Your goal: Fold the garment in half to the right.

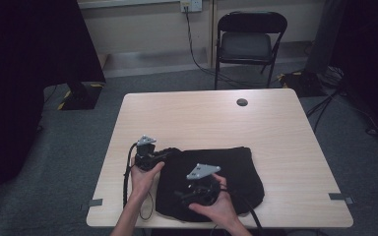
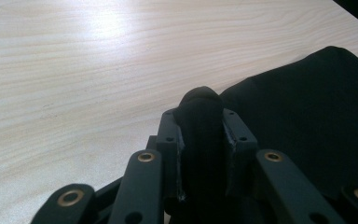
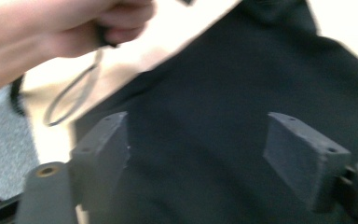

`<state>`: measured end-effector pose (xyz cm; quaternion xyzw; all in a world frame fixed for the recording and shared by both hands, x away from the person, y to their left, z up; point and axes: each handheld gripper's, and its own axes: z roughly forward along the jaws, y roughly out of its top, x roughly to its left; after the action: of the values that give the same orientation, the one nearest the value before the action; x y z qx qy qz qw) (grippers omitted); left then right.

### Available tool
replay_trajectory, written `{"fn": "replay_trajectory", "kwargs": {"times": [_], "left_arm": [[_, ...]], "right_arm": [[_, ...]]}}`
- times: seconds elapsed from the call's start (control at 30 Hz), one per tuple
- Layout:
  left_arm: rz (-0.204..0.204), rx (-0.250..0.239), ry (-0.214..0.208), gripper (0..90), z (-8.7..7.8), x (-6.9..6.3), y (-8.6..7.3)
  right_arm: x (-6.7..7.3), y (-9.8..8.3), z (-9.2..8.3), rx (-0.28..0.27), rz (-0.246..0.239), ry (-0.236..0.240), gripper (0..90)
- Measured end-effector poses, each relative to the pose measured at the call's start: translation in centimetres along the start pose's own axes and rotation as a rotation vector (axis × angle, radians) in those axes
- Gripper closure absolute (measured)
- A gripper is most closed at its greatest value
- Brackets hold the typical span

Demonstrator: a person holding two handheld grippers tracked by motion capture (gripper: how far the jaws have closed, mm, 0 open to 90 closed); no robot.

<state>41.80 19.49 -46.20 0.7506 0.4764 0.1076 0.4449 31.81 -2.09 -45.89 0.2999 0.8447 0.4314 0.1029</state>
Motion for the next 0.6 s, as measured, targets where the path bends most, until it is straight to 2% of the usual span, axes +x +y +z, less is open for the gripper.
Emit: {"fn": "replay_trajectory", "kwargs": {"times": [0.07,0.13,0.23,0.3,0.4,0.5,0.6], "left_arm": [[-0.002,0.0,0.001,72.5,0.0,0.0,0.0],[-0.002,0.002,0.005,72.3,0.0,0.1,0.0],[-0.003,0.004,0.009,72.0,0.2,0.1,-0.1],[-0.003,0.005,0.009,72.0,0.2,0.1,-0.1],[-0.006,0.003,0.009,71.9,0.2,0.1,-0.1],[-0.009,0.003,0.007,71.8,0.2,0.1,-0.1],[-0.011,0.004,0.006,71.9,0.2,0.2,-0.1]], "right_arm": [[1.6,-0.2,0.5,0.014,-0.021,0.005,28.2],[3.2,-0.4,1.2,0.03,-0.067,0.008,31.2],[5.3,-0.9,2.2,0.047,-0.124,-0.018,35.3],[6.3,-1.3,2.9,0.059,-0.154,-0.031,36.7],[6.9,-1.7,3.8,0.078,-0.178,-0.037,38.2],[7.1,-1.9,4.4,0.087,-0.201,-0.079,43.4],[7.0,-1.9,4.7,0.093,-0.187,-0.092,47.3]]}}
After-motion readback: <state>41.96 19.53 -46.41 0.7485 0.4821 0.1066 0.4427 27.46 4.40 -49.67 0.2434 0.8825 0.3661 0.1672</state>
